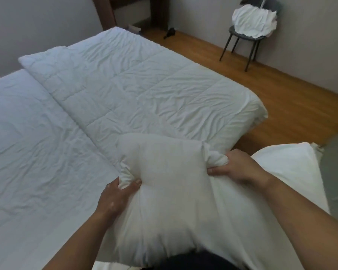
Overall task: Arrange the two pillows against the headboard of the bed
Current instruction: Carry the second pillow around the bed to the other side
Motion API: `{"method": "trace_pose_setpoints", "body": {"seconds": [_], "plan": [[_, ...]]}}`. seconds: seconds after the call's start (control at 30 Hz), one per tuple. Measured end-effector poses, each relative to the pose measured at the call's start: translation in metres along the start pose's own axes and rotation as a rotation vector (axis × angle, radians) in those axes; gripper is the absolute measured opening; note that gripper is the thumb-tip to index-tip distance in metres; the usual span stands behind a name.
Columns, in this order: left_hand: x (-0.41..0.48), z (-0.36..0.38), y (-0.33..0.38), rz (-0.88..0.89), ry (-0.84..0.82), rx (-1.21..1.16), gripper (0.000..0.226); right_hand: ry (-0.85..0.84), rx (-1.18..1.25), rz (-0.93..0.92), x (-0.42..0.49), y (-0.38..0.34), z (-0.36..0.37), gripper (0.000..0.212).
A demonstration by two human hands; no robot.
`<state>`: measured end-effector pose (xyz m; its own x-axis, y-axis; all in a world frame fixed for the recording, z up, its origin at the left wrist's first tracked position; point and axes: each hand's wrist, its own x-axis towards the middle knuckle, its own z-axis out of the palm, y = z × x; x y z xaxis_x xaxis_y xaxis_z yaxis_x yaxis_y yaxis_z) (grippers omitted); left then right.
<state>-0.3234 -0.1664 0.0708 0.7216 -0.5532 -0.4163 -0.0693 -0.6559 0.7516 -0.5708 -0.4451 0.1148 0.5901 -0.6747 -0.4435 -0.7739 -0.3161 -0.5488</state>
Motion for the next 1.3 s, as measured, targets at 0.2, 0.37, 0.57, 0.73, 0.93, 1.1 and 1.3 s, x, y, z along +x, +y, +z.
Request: {"method": "trace_pose_setpoints", "body": {"seconds": [0.2, 0.37, 0.57, 0.73, 0.93, 1.1, 1.3], "plan": [[0.01, 0.077, 0.06, 0.038, -0.04, 0.018, 0.051, 0.027, 0.092, 0.001, 0.006, 0.067, -0.062, 0.041], [0.028, 0.146, 0.134, 0.088, -0.099, 0.081, 0.064, 0.119, 0.161, 0.131, 0.017, 0.145, -0.112, 0.066], [0.065, 0.218, 0.206, 0.138, -0.178, 0.09, 0.056, 0.191, 0.215, 0.203, 0.033, 0.201, -0.177, 0.068], [0.12, 0.283, 0.268, 0.147, -0.256, 0.069, 0.055, 0.262, 0.182, 0.254, 0.074, 0.24, -0.238, 0.068], [0.218, 0.364, 0.355, 0.224, -0.39, 0.053, 0.035, 0.338, 0.15, 0.36, 0.152, 0.28, -0.319, 0.063], [0.287, 0.416, 0.435, 0.235, -0.458, 0.05, 0.048, 0.373, 0.168, 0.426, 0.206, 0.305, -0.395, 0.071], [0.338, 0.468, 0.51, 0.269, -0.469, 0.045, 0.043, 0.392, 0.191, 0.445, 0.262, 0.334, -0.463, 0.069]]}}
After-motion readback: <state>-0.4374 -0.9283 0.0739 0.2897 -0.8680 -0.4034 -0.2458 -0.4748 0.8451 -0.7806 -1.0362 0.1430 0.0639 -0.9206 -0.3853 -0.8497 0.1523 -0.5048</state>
